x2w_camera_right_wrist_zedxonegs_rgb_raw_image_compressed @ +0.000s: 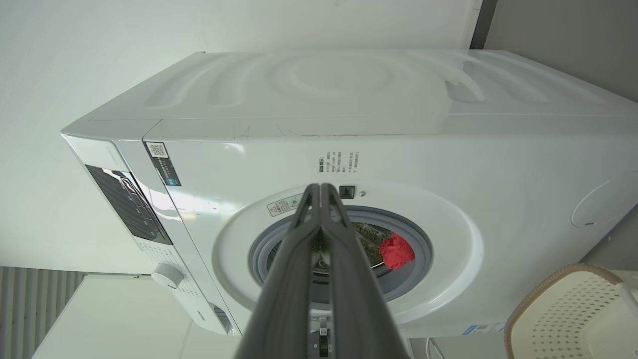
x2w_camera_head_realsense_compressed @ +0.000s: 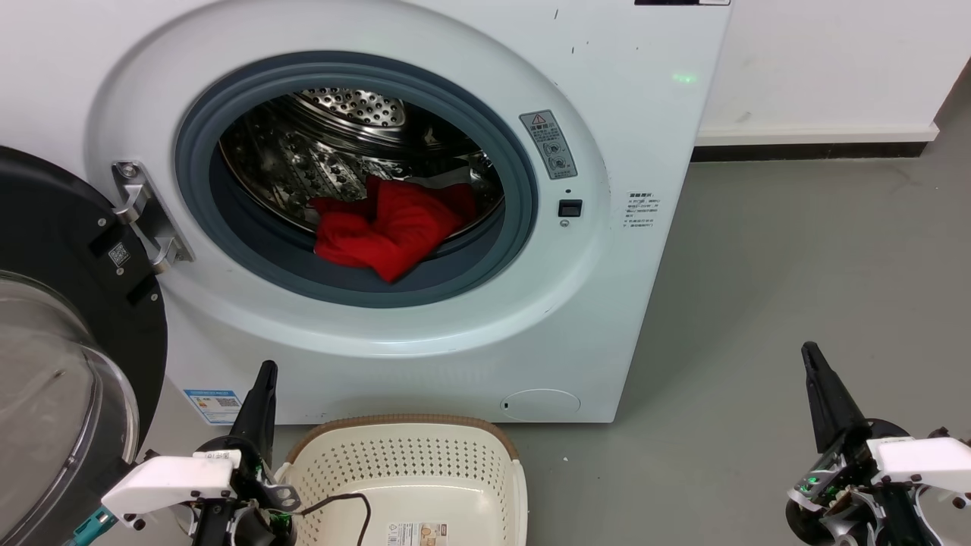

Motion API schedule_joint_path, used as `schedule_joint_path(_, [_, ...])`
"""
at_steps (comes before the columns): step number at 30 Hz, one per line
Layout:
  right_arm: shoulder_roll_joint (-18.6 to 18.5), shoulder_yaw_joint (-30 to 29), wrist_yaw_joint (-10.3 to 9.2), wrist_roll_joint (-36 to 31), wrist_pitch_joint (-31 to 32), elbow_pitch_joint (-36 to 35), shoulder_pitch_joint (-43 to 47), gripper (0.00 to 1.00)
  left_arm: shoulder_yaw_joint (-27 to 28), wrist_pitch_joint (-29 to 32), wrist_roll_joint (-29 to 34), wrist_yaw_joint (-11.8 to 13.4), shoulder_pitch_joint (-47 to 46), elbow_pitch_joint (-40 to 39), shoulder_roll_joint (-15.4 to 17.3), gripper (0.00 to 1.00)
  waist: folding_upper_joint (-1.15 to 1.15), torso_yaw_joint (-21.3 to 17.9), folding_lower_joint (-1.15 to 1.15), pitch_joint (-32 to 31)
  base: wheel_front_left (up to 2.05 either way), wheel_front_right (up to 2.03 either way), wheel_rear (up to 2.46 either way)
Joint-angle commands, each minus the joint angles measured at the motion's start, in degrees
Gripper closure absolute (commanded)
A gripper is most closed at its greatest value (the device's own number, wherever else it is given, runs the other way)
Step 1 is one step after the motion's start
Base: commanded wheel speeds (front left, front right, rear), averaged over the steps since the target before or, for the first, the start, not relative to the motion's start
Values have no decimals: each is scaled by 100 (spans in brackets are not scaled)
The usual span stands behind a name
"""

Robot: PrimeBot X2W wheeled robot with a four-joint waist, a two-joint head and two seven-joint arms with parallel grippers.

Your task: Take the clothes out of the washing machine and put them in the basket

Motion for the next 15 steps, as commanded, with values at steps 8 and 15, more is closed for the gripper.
schedule_joint_path(8, [16, 3, -2, -31, -6, 5, -79, 100, 11, 7, -2, -12, -42, -4, 19, 100, 0, 0, 0, 0, 0, 0, 0])
schedule_joint_path(15, [16, 3, -2, -30, -6, 5, -79, 100, 11, 7, -2, -12, -42, -4, 19, 100, 0, 0, 0, 0, 0, 0, 0])
